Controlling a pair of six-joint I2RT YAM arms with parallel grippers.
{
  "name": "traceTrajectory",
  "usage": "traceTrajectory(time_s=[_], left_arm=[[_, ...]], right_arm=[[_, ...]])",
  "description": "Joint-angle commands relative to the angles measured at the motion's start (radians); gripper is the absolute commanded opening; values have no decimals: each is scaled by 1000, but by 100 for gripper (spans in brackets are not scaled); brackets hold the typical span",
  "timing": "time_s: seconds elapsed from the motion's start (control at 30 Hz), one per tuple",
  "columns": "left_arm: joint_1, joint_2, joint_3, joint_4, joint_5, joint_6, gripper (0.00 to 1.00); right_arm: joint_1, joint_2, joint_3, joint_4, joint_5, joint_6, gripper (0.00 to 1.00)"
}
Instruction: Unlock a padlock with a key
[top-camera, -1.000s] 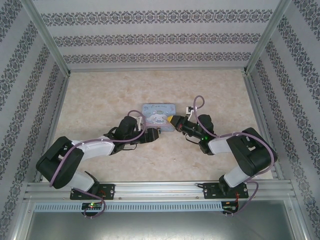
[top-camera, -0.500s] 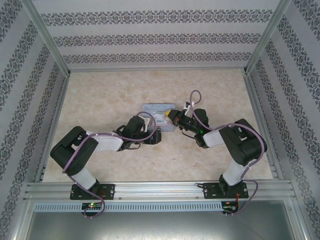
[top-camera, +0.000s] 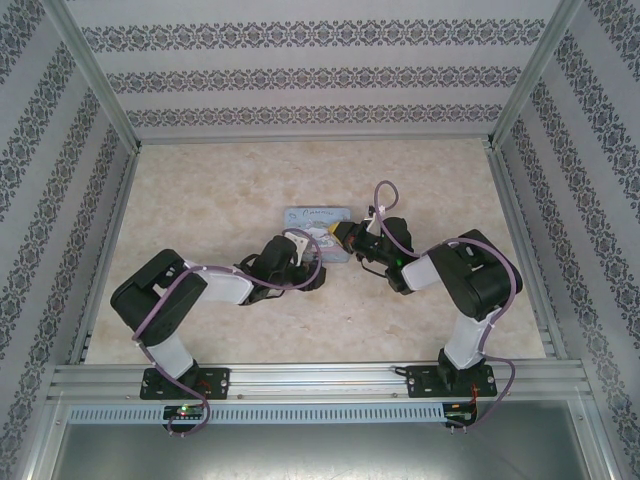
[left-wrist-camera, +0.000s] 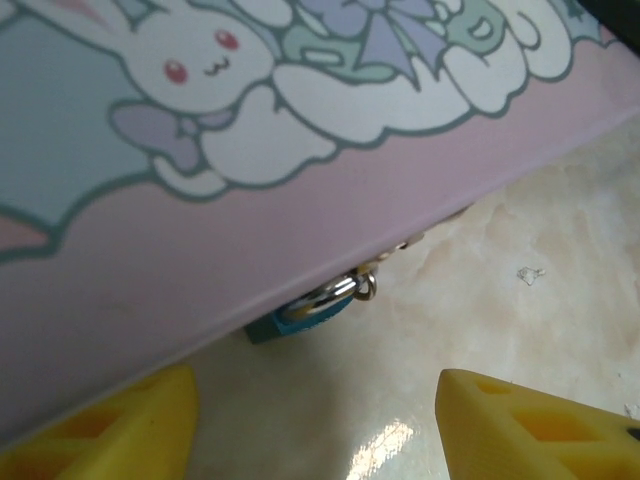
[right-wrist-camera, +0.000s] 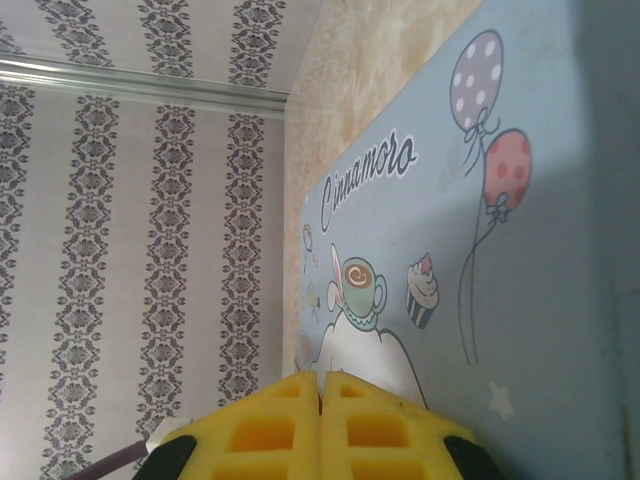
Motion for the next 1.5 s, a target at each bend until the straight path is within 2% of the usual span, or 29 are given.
traceTrajectory(time_s=[0.0, 0.5, 1.03, 1.47], left_arm=[[-18, 49, 26, 77, -38, 30, 64], [-35, 143, 83, 145, 1, -38, 64], [-32, 122, -23, 429, 39, -282, 64], [-25, 133, -63, 551, 26, -407, 65]], right_arm=[[-7, 31, 18, 42, 10, 11, 0], [-7, 67, 13, 62, 10, 21, 0], [-7, 87, 12, 79, 12, 27, 0], [-4, 80, 5, 85, 17, 29, 0]])
